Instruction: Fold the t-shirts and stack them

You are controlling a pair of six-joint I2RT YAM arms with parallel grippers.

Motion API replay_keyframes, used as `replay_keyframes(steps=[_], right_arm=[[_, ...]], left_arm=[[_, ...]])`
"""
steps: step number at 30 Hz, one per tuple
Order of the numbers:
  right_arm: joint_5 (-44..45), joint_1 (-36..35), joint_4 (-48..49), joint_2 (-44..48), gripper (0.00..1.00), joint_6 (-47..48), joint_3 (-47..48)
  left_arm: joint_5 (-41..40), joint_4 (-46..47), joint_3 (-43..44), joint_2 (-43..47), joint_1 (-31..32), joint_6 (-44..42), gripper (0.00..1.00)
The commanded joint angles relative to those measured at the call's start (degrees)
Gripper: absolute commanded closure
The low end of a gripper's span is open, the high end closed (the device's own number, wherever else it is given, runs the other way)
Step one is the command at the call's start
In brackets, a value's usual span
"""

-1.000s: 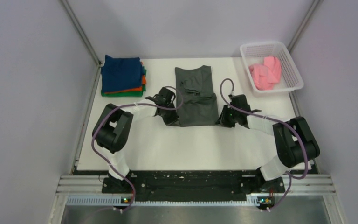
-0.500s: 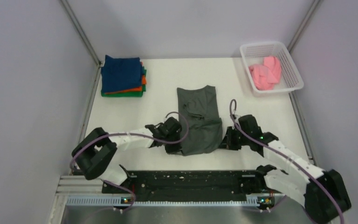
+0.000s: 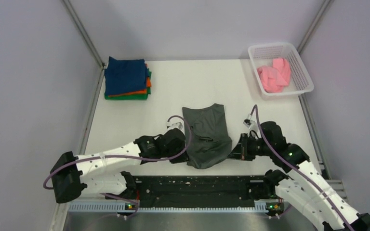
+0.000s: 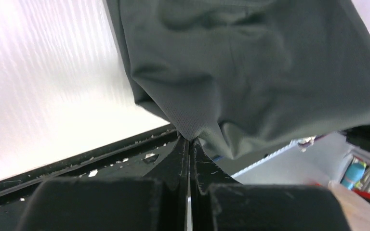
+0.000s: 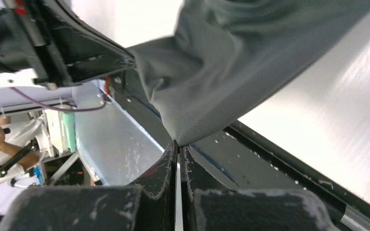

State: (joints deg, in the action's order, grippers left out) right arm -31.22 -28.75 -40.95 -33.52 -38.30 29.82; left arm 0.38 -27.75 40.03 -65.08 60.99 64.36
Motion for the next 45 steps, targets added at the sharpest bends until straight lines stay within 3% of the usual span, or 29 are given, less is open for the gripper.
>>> replay_keyframes(steps=[1,3,8,13,27,41,45], right_arm=[[4.0,-0.7,1.9,-2.9,1.0,2.3,10.2],[5.6,-0.6,3.5,-5.0,1.0,2.8,12.0],[9.7,0.4,7.2,-10.7,1.0,3.4,15.5],[11.6,4.2,9.3,-15.2,1.0,4.8,21.0],[6.6,14.5,18.7,-28.9,1.0,4.8,24.2],[5.0,18.8,30.6,-47.2,1.0,4.3,26.0],[5.1,19.1,34.9,-53.7,0.98,4.4,27.7]], left_arm=[[-13.0,-7.7,8.0,2.3,-0.1,0.0,1.0],[-17.3,-8.0,8.9,3.2,-0.6,0.1,1.0],[-19.0,-2.8,10.2,3.5,-5.2,-2.6,1.0],[-16.2,-1.8,14.7,-0.2,-12.8,-6.4,1.0],[-11.0,-2.4,31.7,-18.0,-24.1,-16.5,1.0],[-3.0,-4.7,46.4,-38.8,-31.6,-20.6,1.0],[1.4,-5.8,51.3,-45.9,-33.0,-21.2,0.9]])
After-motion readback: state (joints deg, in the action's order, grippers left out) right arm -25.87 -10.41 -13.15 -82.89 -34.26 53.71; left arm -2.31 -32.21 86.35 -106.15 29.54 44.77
